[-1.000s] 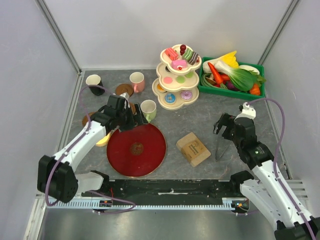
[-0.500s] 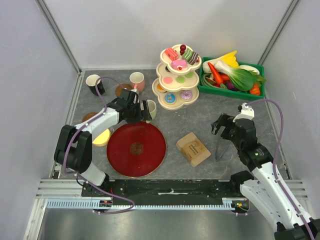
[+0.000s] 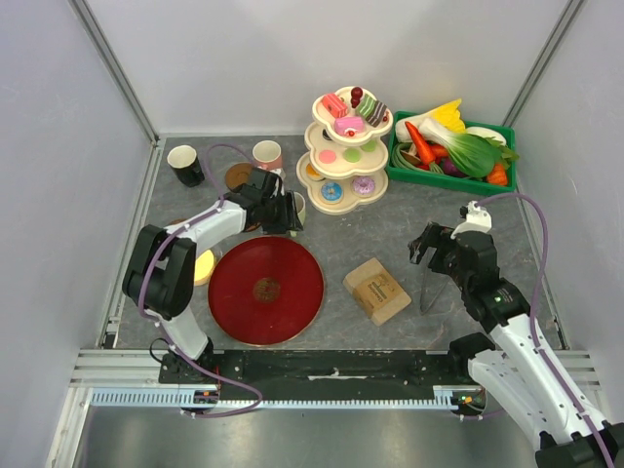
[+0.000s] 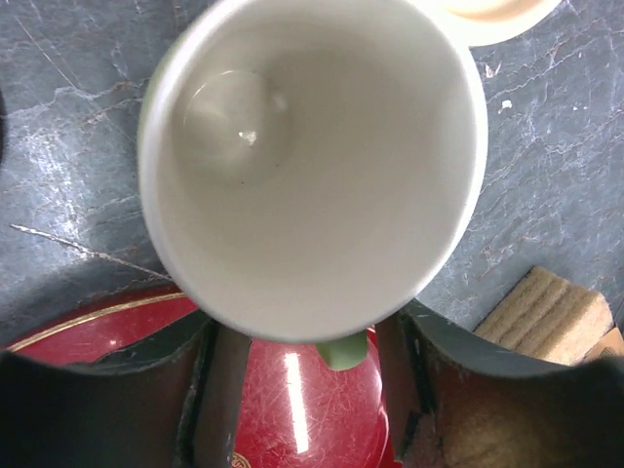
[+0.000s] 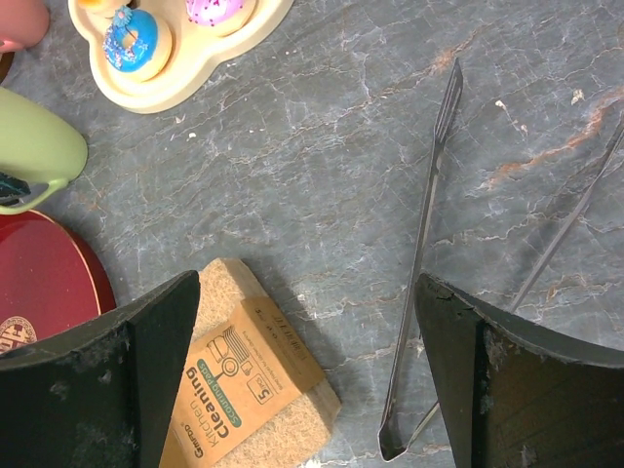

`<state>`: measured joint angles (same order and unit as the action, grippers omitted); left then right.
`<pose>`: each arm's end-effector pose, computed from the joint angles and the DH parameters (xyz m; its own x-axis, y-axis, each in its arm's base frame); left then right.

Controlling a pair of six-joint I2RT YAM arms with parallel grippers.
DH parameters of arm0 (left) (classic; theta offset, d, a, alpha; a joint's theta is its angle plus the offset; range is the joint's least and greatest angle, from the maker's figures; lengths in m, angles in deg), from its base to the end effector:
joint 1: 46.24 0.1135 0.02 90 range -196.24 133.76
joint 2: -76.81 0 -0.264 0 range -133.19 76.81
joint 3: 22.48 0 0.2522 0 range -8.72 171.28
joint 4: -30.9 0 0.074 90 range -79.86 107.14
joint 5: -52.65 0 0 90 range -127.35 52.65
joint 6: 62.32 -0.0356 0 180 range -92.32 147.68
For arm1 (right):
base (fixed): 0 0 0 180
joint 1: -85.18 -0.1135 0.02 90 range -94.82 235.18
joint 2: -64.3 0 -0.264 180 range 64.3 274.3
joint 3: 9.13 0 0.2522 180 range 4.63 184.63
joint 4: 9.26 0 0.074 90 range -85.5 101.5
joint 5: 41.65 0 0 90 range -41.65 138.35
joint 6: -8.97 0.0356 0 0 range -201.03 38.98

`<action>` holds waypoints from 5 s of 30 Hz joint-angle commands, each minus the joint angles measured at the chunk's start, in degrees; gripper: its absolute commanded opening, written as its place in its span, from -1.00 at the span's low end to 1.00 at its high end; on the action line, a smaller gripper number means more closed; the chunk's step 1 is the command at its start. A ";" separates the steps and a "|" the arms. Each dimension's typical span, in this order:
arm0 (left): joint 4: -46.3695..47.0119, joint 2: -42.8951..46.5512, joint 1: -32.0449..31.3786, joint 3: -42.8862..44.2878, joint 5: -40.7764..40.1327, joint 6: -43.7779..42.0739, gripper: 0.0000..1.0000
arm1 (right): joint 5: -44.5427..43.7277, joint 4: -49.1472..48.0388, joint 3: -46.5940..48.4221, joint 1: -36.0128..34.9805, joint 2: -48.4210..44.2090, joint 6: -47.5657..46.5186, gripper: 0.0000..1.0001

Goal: Serve the afternoon tea

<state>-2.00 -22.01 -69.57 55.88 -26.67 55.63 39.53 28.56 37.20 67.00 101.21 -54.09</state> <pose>0.3296 -0.1493 0.1988 -0.8809 -0.1217 -0.4575 0.0881 0.9073 -0.4111 0.1478 0.0428 0.2614 -0.4845 0.3121 -0.8172 0.0441 0.9417 0.3335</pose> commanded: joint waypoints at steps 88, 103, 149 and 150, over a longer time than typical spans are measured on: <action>0.08 23.24 12.08 -7.48 -25.00 1.49 0.82 | -4.44 0.73 0.91 0.16 1.24 0.31 0.96; -13.99 1.56 22.01 20.72 -25.27 1.68 0.79 | -4.28 -0.94 0.91 0.07 -1.23 -0.57 0.96; -27.71 -25.36 28.61 48.69 -27.20 2.02 -0.03 | -5.51 -0.68 1.87 0.07 -1.66 -1.45 0.96; -27.80 -25.45 28.69 48.78 -27.46 2.37 -0.05 | -5.85 -0.59 1.96 0.16 -1.66 -1.54 0.96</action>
<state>-28.46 -46.58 -41.44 101.74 -52.37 55.73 34.76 28.93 36.90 67.02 100.47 -54.68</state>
